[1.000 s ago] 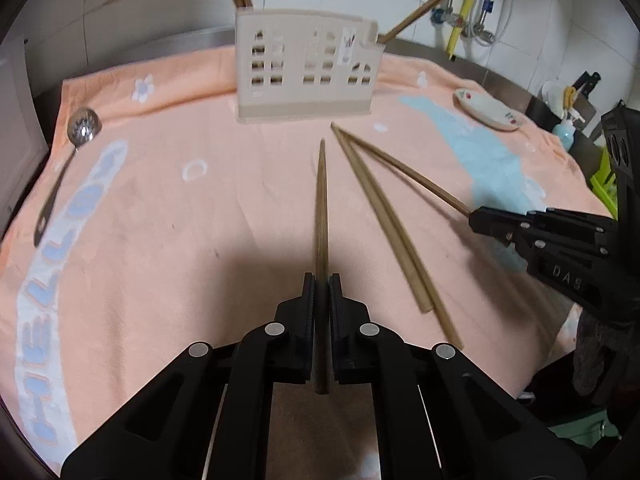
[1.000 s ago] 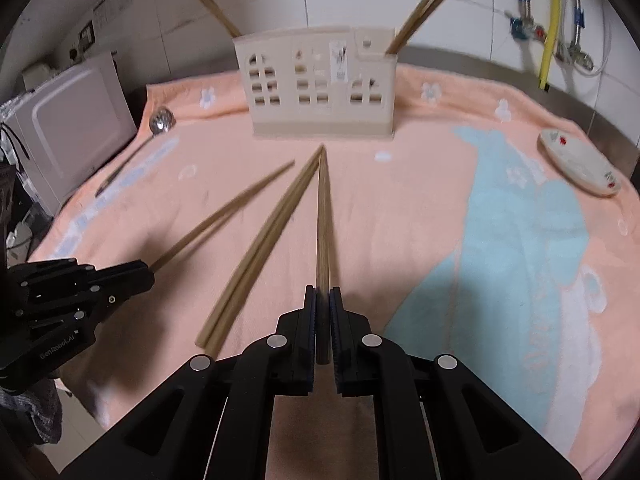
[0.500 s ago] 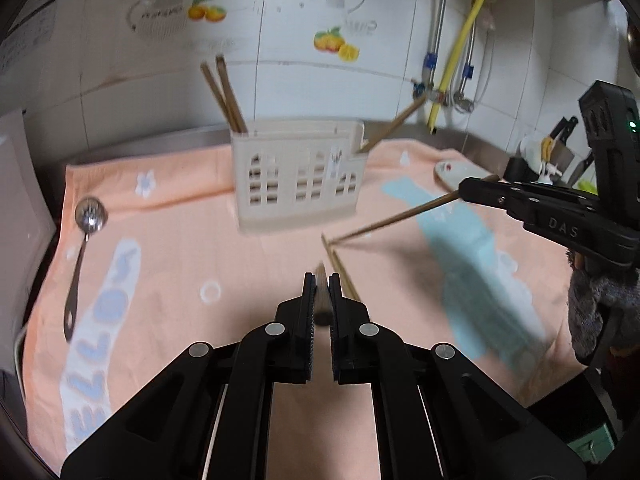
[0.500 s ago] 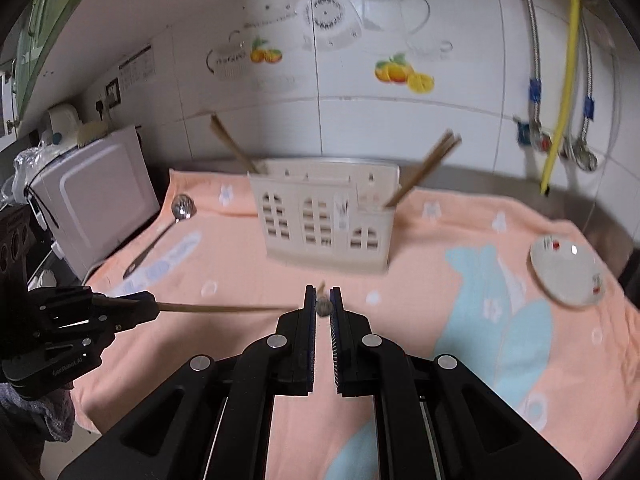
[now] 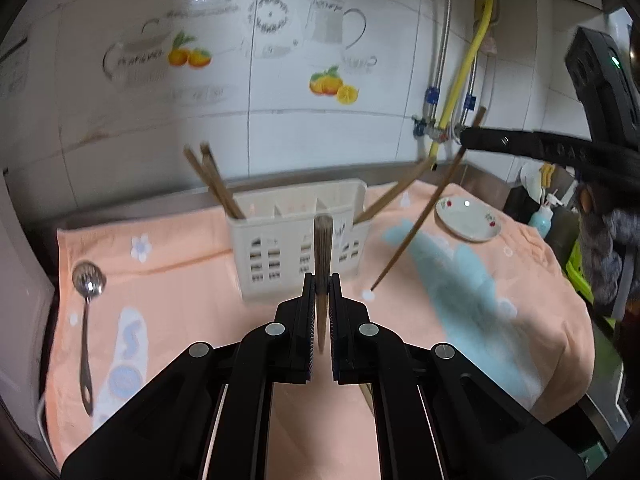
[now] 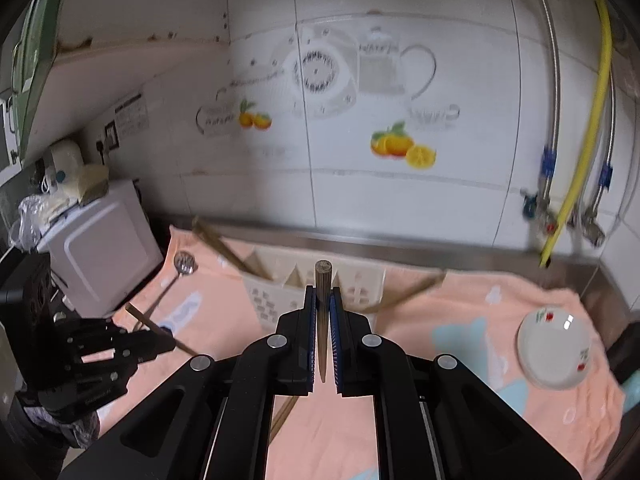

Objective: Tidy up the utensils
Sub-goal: 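Lift both chopsticks upright and carry them above the white holder, then open both grippers to release the chopsticks into the holder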

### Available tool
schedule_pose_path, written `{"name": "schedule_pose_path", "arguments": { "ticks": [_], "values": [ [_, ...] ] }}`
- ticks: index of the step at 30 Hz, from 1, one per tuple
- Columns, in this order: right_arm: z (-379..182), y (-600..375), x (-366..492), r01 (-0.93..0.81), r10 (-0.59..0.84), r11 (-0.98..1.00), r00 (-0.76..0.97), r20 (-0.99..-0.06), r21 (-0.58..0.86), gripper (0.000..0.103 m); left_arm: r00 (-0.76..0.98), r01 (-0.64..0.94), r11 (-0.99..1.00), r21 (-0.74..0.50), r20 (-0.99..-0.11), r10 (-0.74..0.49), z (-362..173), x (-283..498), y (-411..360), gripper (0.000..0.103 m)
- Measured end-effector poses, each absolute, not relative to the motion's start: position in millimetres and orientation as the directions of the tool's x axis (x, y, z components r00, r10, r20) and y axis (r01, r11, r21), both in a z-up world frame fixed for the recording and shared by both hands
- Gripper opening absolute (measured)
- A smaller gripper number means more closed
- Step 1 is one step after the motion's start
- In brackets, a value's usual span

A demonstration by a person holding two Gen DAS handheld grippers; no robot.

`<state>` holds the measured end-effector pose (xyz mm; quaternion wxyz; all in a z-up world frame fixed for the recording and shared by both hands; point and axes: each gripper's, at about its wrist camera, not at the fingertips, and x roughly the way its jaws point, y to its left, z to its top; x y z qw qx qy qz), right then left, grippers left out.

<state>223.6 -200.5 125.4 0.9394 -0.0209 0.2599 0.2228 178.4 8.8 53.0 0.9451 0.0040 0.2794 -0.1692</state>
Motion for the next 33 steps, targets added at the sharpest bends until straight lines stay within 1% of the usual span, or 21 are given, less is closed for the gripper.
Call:
{"name": "schedule_pose_path", "arguments": {
  "ticks": [4, 9, 13, 18, 23, 29, 33],
  "values": [
    [151, -202, 237, -0.422, 0.398, 0.904, 0.783, -0.479, 0.062, 0.007, 0.806, 0.338, 0.938, -0.070, -0.493, -0.327, 78, 181, 7, 0.005],
    [173, -200, 256, -0.404, 0.372, 0.914, 0.807, -0.459, 0.030, 0.007, 0.846, 0.344, 0.938, -0.043, -0.418, -0.329, 123, 187, 6, 0.005],
    [177, -196, 271, -0.390, 0.356, 0.920, 0.816, -0.456, 0.020, 0.007, 0.883, 0.323, 0.946, -0.004, -0.359, -0.303, 157, 201, 2, 0.005],
    [167, -190, 287, -0.395, 0.354, 0.919, 0.805, -0.477, 0.016, 0.007, 0.908, 0.281, 0.959, 0.023, -0.329, -0.258, 174, 227, 1, 0.005],
    [152, -184, 298, -0.405, 0.358, 0.914, 0.788, -0.500, 0.017, 0.007, 0.911, 0.238, 0.971, 0.005, -0.348, -0.222, 161, 259, 5, 0.005],
    [128, -180, 309, -0.408, 0.354, 0.913, 0.763, -0.540, 0.022, 0.007, 0.879, 0.202, 0.979, -0.039, -0.433, -0.199, 122, 285, 18, 0.006],
    [118, -181, 312, -0.401, 0.354, 0.915, 0.755, -0.552, 0.037, 0.007, 0.868, 0.187, 0.981, -0.045, -0.461, -0.187, 107, 287, 24, 0.006]
  ]
}}
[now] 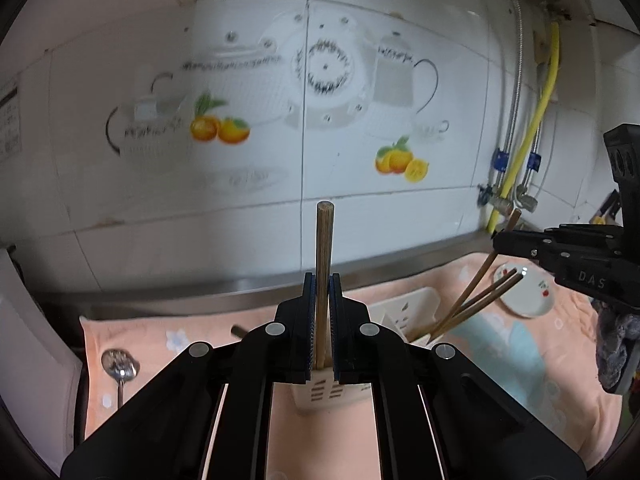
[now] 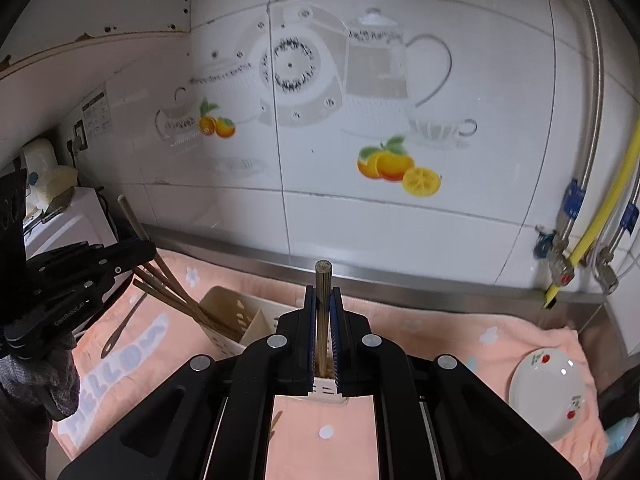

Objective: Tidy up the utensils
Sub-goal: 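Open both grippers to release the chopsticks into the holder, then move both open grippers back toward the last two chopsticks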

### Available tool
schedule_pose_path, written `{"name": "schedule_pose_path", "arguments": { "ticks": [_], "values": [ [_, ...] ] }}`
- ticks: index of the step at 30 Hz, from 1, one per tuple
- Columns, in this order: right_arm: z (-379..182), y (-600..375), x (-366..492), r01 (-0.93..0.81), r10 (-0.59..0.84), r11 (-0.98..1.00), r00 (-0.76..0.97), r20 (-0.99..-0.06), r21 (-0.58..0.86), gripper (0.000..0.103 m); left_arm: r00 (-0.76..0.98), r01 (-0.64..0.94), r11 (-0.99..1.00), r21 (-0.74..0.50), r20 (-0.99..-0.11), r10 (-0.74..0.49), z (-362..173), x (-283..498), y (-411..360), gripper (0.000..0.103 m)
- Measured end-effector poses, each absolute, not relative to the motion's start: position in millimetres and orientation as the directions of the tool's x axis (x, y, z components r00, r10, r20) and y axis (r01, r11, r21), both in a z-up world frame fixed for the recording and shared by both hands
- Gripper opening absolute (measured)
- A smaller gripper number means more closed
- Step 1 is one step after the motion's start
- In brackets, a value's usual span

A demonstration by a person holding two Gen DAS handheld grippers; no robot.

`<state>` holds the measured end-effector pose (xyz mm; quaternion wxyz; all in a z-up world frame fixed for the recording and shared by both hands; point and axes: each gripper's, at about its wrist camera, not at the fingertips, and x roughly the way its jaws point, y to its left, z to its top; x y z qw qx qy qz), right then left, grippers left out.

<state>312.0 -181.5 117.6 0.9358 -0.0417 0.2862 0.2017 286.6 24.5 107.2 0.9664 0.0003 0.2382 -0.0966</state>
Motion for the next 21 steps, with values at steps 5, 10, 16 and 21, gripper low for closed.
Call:
{"name": "schedule_pose_path", "arguments": {
  "ticks": [5, 10, 16, 21],
  "values": [
    [114, -184, 310, -0.395, 0.352, 0.917, 0.755, -0.553, 0.045, 0.007, 0.875, 0.179, 0.983, -0.035, -0.451, -0.176, 108, 279, 26, 0.015],
    [119, -188, 299, -0.388, 0.350, 0.921, 0.770, -0.533, 0.044, 0.018, 0.892, 0.166, 0.986, -0.022, -0.424, -0.160, 113, 262, 28, 0.037],
    [122, -196, 271, -0.382, 0.353, 0.923, 0.794, -0.494, 0.045, 0.042, 0.905, 0.153, 0.988, -0.023, -0.398, -0.150, 114, 230, 31, 0.061],
    [112, -199, 239, -0.373, 0.339, 0.928, 0.816, -0.469, 0.022, 0.060, 0.910, 0.150, 0.988, -0.033, -0.385, -0.151, 107, 200, 35, 0.075]
  ]
}}
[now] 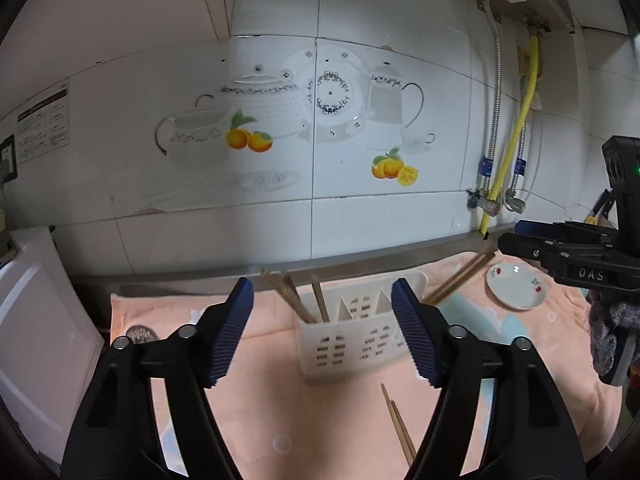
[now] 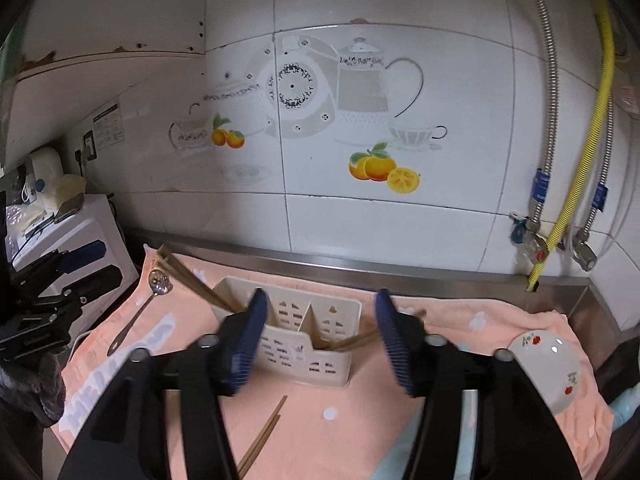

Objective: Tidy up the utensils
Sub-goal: 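Move both open grippers back toward the last two chopsticks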

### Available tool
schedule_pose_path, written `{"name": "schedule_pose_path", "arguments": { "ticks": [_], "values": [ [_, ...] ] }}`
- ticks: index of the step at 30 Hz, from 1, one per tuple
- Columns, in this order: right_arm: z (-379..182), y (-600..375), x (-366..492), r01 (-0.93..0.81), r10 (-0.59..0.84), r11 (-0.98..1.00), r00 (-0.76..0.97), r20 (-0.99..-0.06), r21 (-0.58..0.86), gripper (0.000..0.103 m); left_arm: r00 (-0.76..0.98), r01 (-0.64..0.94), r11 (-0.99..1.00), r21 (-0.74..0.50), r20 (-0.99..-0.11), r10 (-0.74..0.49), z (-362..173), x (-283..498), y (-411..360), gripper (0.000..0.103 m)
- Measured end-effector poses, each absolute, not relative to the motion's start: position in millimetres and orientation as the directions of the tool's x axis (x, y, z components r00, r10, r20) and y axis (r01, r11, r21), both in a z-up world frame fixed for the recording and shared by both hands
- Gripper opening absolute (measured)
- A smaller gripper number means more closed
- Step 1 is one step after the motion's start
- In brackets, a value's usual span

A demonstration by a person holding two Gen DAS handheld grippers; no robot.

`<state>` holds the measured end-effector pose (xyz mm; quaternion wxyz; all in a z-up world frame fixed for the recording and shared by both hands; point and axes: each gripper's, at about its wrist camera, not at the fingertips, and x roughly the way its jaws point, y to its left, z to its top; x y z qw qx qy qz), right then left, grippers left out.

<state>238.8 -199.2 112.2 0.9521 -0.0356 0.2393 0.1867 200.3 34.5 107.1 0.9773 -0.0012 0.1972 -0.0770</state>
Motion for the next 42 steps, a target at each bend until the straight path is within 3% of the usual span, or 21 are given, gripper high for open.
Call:
{"name": "schedule_pose_path", "arguments": {
  "ticks": [2, 5, 10, 28, 42],
  "values": [
    [105, -199, 227, -0.365, 0.327, 0.931, 0.823, -0.463, 0.009, 0.075, 0.912, 0.146, 0.989, -0.038, -0.383, -0.150, 101, 188, 36, 0.082],
    [92, -197, 208, -0.365, 0.322, 0.931, 0.826, -0.463, -0.003, 0.086, 0.907, 0.147, 0.989, -0.036, -0.394, -0.149, 90, 174, 37, 0.087],
    [63, -192, 178, -0.335, 0.278, 0.941, 0.848, -0.450, -0.049, 0.092, 0.907, 0.110, 0.994, -0.026, -0.406, -0.111, 71, 152, 38, 0.096],
    [-8, -189, 123, -0.282, 0.218, 0.958, 0.826, -0.519, -0.047, 0.096, 0.865, 0.022, 0.996, -0.089, -0.498, -0.063, 7, 110, 51, 0.098],
    [-37, -186, 113, -0.261, 0.197, 0.965, 0.795, -0.574, -0.030, 0.096, 0.841, -0.020, 0.995, -0.095, -0.540, -0.034, -11, 101, 57, 0.098]
  ]
}}
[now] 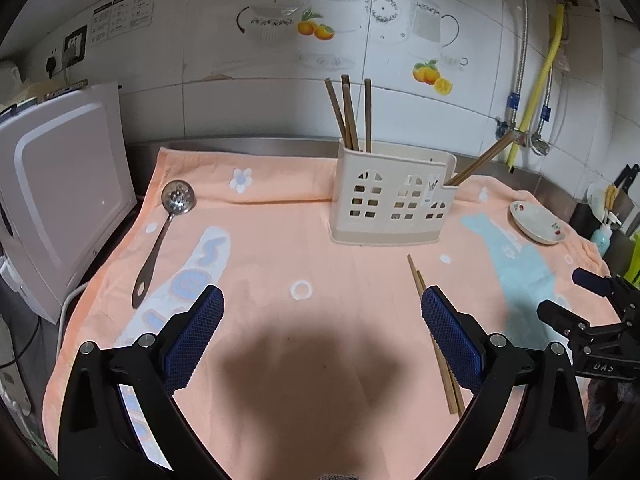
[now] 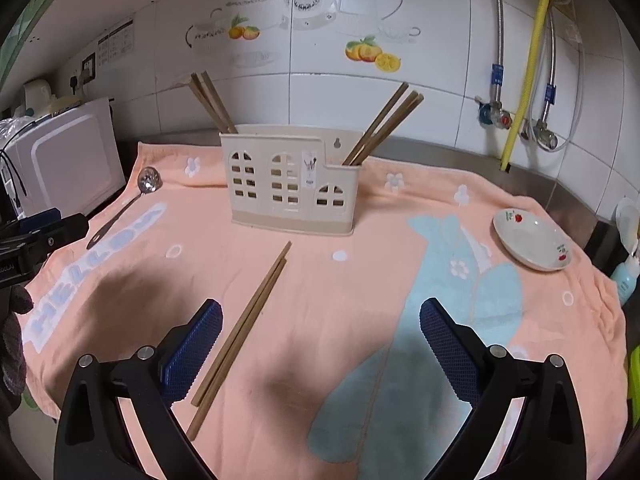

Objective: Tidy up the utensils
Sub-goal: 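Move both open grippers back toward the last two chopsticks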

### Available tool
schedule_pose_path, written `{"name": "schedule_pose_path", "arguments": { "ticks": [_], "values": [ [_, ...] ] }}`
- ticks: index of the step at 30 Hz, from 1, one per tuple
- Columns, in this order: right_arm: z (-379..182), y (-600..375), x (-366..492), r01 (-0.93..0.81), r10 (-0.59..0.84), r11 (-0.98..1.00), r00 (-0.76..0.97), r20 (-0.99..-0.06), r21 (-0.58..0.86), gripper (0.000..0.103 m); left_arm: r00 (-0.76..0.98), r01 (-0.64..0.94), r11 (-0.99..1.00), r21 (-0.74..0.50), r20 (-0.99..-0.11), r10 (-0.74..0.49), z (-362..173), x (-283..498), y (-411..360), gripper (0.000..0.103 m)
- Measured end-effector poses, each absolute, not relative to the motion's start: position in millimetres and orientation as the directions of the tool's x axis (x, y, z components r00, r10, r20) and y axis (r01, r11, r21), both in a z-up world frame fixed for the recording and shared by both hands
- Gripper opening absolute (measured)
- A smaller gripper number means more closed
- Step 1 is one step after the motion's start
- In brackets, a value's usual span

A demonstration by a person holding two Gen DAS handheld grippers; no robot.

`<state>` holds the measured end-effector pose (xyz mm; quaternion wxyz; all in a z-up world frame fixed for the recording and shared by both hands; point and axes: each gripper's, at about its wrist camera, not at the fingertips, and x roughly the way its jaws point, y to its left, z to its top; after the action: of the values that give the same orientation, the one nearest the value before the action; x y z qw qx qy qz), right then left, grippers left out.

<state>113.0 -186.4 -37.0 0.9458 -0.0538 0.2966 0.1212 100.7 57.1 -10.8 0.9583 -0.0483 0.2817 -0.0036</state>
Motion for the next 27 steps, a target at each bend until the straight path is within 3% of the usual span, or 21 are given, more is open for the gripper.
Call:
{"name": "schedule_pose_path", "arguments": {
  "ticks": [27],
  "values": [
    [-79, -164, 94, -0.290, 0.229, 0.957, 0.716, -0.659, 0.017, 0.096, 0.805, -0.031, 0.993, -0.110, -0.591, -0.040, -33, 97, 59, 0.098]
  ]
}}
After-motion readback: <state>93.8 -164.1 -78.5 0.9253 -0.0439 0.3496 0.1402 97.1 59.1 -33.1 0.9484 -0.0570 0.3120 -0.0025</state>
